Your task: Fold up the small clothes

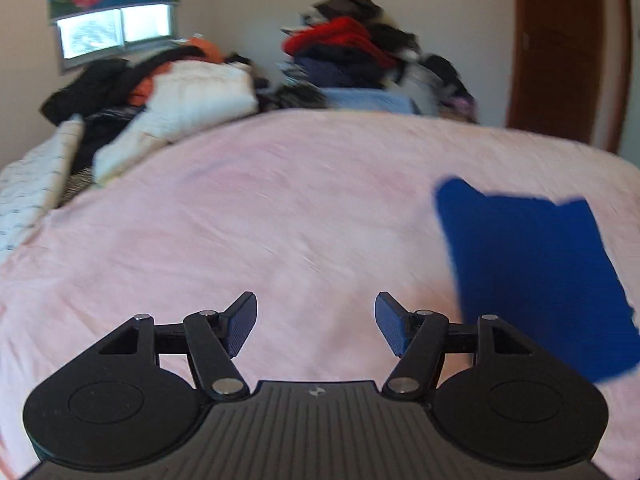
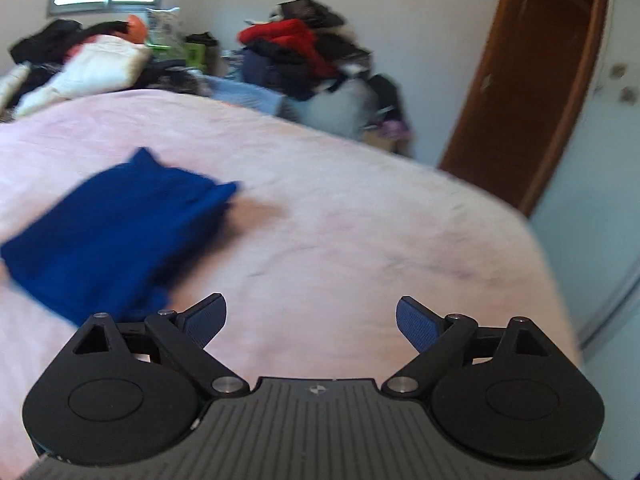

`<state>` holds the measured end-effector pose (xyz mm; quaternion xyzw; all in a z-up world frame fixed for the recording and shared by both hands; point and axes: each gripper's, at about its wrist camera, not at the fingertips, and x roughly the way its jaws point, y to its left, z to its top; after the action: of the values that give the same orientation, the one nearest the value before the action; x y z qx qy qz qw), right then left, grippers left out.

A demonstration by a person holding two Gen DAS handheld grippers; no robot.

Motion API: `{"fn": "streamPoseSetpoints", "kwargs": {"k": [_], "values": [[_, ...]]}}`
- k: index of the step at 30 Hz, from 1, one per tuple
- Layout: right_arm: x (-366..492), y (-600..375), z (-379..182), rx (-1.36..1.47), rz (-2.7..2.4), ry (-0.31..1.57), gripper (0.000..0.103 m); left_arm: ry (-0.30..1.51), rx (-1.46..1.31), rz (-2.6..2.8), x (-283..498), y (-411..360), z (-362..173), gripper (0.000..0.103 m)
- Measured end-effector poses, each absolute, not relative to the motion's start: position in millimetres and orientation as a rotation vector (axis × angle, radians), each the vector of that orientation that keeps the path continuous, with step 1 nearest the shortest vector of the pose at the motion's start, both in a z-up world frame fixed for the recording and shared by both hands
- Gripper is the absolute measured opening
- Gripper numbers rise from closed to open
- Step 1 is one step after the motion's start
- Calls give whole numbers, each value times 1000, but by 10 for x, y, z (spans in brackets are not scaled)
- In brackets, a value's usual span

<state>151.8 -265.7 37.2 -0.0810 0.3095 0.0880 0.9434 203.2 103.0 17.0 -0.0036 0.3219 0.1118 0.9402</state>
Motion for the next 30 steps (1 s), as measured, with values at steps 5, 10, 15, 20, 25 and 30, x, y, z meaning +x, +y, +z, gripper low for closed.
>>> {"fn": "streamPoseSetpoints", "kwargs": {"k": [5,10,15,20,25,30], "values": [[1479,-2206,166,-99,284,697,92,750,-38,145,1987,577,-213,65],[1361,-1995,2,-12,258,767,92,806,-24,144,1943,503,-387,65],[1284,-1770,-189,54,282,769,93,808,-33,150,1853,470,-370,66],[1247,-1602,-244,16,294,770,95,807,-37,156,1820,464,-384,70],[1244,-1623,-241,48,261,748,95,802,-33,160,1796,450,-395,71],[1331,-1660,-308,69,196,748,101,811,-41,165,1802,438,-384,72]]}}
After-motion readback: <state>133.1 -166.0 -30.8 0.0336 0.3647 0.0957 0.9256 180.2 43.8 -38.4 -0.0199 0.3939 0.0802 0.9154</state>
